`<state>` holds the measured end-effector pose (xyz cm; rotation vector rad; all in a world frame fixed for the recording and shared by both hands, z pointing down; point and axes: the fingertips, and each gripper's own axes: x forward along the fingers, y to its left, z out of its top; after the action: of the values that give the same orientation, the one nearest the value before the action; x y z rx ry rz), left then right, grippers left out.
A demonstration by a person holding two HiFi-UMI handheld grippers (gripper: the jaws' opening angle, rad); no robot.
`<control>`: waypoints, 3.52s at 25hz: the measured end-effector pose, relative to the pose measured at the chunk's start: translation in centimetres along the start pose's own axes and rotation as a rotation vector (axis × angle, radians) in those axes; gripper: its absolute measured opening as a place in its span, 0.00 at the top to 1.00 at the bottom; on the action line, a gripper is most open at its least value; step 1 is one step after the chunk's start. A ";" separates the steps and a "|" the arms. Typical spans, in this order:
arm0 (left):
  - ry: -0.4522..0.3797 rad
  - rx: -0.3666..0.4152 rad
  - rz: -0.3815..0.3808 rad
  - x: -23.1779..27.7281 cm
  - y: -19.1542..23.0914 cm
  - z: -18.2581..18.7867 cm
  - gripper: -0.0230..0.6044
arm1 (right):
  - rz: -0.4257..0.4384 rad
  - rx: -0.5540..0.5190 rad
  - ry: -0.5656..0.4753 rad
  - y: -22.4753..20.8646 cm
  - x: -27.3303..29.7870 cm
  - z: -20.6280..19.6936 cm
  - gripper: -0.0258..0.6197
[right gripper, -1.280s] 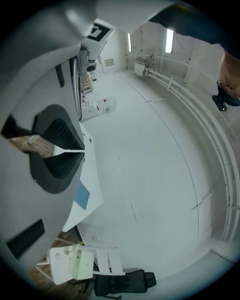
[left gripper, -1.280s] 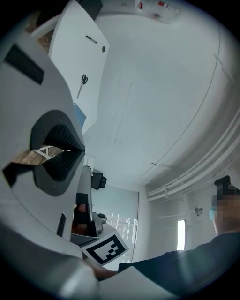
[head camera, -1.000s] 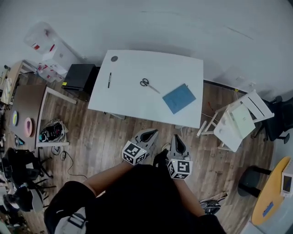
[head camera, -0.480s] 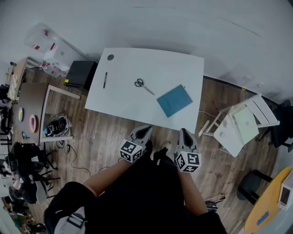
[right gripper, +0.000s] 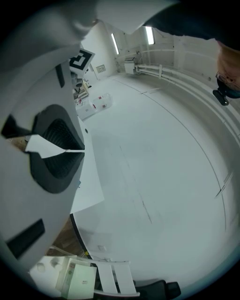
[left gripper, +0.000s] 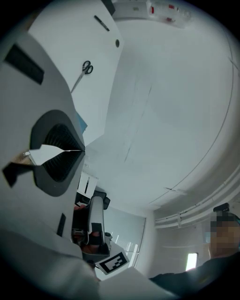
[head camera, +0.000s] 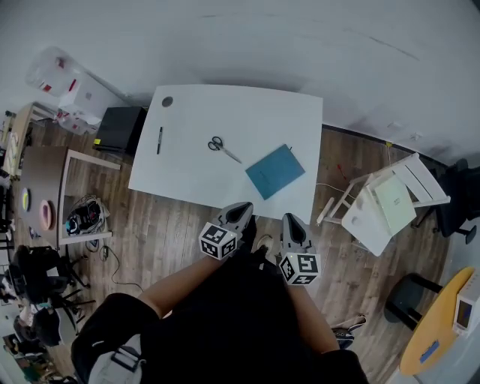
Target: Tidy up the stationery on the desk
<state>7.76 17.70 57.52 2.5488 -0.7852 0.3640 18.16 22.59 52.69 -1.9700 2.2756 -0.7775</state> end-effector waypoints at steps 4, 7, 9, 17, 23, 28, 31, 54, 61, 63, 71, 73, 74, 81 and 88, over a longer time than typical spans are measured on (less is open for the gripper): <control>0.032 -0.041 -0.029 2.7 1.5 -0.5 0.94 | 0.014 -0.042 0.054 -0.1 2.3 -0.2 0.91; 0.054 -0.051 -0.042 4.2 3.4 -0.6 0.94 | -0.017 -0.090 0.084 -1.4 4.4 0.1 0.91; 0.069 -0.036 -0.048 5.1 4.7 -0.5 0.94 | -0.044 -0.116 0.100 -2.8 5.9 0.5 0.91; 0.162 -0.166 -0.127 9.4 8.7 -2.8 0.94 | -0.131 -0.278 0.197 -8.0 12.9 1.4 0.91; 0.250 -0.219 -0.126 11.2 11.0 -5.1 0.94 | -0.095 -0.319 0.374 -12.8 18.1 -2.1 0.91; 0.322 -0.289 -0.088 12.0 11.1 -7.8 0.81 | -0.023 -0.349 0.509 -15.5 20.9 -5.4 0.90; 0.336 -0.377 -0.030 12.2 11.5 -9.1 0.77 | 0.016 -0.378 0.567 -17.0 21.9 -6.5 0.90; 0.493 -0.402 0.134 14.7 10.5 -13.7 0.69 | 0.137 -0.273 0.722 -20.1 22.8 -12.4 0.77; 0.492 -0.367 0.143 15.6 11.4 -12.7 0.69 | 0.049 -0.204 0.693 -20.5 18.9 -13.4 0.77; 0.492 -0.337 0.137 16.2 11.8 -12.0 0.69 | 0.018 -0.169 0.693 -20.4 17.4 -14.1 0.77; 0.510 -0.223 0.086 20.5 13.6 -9.5 0.69 | -0.038 -0.065 0.702 -18.3 12.9 -16.7 0.77; 0.519 -0.212 0.073 21.2 13.7 -9.7 0.69 | -0.045 -0.045 0.697 -18.5 12.8 -16.9 0.76; 0.521 -0.204 0.067 21.3 13.6 -9.8 0.69 | -0.045 -0.035 0.703 -18.7 12.8 -17.0 0.75; 0.513 -0.234 0.015 20.0 12.5 -9.4 0.69 | -0.017 -0.105 0.666 -20.8 14.7 -13.2 0.74; 0.493 -0.378 0.059 17.2 11.6 -10.4 0.69 | 0.091 -0.356 0.687 -22.6 22.2 -9.0 0.73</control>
<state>13.56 6.22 76.82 1.9710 -0.6632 0.7493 31.45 3.26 75.82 -1.9071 3.0436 -1.2750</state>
